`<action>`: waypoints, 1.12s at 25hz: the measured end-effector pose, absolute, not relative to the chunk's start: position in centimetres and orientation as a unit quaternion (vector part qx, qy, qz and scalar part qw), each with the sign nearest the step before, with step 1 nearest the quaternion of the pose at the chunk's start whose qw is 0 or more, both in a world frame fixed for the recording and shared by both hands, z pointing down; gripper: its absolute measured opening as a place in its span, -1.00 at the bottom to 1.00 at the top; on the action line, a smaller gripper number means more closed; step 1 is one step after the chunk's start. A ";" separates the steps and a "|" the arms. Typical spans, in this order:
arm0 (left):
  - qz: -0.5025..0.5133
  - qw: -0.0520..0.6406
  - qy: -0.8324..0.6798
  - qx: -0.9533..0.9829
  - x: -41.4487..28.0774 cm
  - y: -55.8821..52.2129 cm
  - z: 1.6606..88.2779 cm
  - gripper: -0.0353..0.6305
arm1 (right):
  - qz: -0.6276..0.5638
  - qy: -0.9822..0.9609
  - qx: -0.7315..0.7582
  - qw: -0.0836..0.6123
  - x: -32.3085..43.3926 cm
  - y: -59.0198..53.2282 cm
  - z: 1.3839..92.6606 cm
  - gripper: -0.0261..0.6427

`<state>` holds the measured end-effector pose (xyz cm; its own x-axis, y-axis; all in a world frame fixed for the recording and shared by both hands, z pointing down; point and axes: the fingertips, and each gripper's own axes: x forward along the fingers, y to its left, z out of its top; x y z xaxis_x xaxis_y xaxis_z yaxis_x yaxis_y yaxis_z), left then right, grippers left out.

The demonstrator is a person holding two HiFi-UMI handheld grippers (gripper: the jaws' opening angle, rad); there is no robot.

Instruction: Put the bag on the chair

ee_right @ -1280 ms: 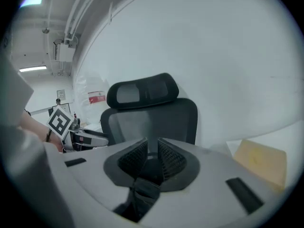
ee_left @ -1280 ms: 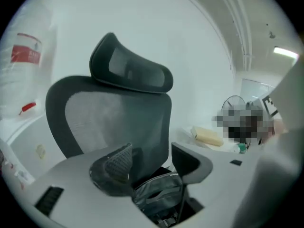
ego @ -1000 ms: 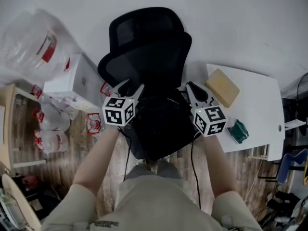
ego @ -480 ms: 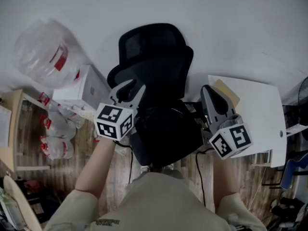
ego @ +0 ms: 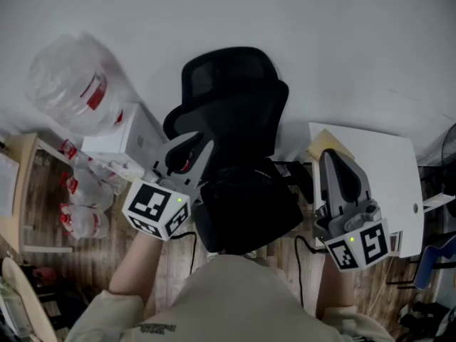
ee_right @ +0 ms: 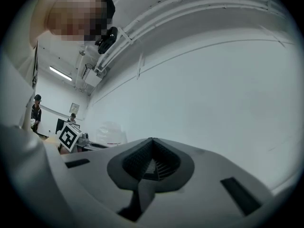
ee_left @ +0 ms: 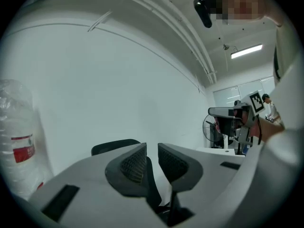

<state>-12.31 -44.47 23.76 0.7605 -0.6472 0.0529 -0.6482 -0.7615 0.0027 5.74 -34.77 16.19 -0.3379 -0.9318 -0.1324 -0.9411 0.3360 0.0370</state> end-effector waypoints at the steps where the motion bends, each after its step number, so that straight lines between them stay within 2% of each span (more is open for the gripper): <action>1: 0.029 0.003 -0.343 0.939 -12.4 -44.2 23.7 -0.64 | 0.056 0.816 -0.574 0.046 5.5 -34.4 16.1 -0.86; 8: 0.062 -0.026 -0.318 0.946 -12.5 -41.5 24.7 -0.69 | 0.065 0.818 -0.572 0.012 4.3 -32.4 17.9 -0.86; 12: 0.040 -0.003 -0.308 0.950 -12.6 -40.0 25.0 -0.75 | 0.056 0.819 -0.571 -0.019 4.6 -32.4 19.3 -0.86; 17: 0.062 0.026 -0.307 0.949 -12.8 -38.8 27.3 -0.78 | 0.025 0.827 -0.560 -0.037 4.1 -31.9 21.8 -0.86; 28: 0.079 0.029 -0.317 0.945 -13.4 -38.2 28.9 -0.80 | -0.004 0.840 -0.541 -0.041 3.4 -32.1 24.1 -0.86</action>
